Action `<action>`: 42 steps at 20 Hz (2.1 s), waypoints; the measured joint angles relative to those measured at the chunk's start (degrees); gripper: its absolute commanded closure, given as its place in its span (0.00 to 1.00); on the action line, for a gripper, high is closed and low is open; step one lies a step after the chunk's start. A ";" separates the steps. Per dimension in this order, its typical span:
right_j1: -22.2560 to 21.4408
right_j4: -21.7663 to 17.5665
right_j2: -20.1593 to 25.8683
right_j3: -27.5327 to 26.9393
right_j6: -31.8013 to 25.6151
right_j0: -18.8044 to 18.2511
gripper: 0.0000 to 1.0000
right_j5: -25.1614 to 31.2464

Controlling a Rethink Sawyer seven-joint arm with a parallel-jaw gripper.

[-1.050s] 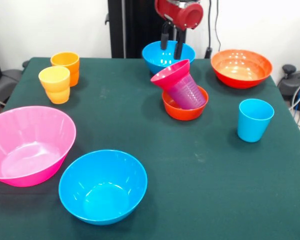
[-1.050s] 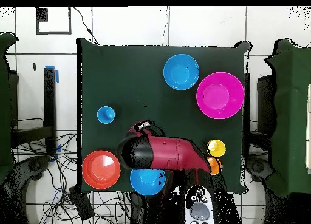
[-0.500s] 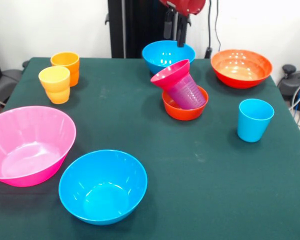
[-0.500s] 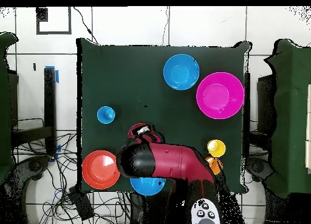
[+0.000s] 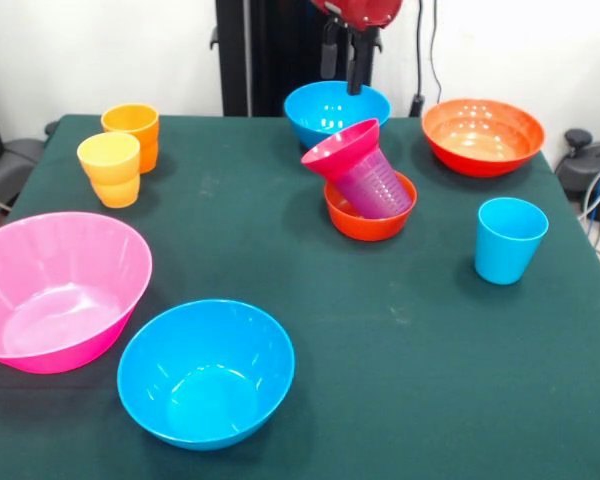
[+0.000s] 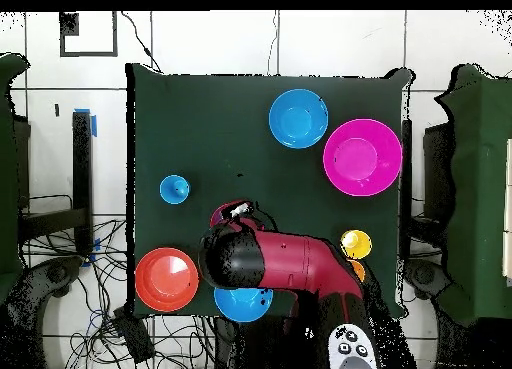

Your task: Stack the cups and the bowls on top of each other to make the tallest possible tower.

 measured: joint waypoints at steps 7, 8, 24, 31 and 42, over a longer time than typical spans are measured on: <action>3.53 -1.35 3.70 0.04 0.00 -1.54 0.00 -5.28; 3.78 -1.45 3.85 0.06 0.00 -1.53 0.00 -5.65; 11.14 -5.63 5.13 0.07 0.00 -0.33 0.00 -10.27; 12.96 -6.21 4.49 0.04 0.00 1.28 0.00 -10.27; 13.02 -6.21 4.39 -0.01 0.00 1.17 0.00 -9.84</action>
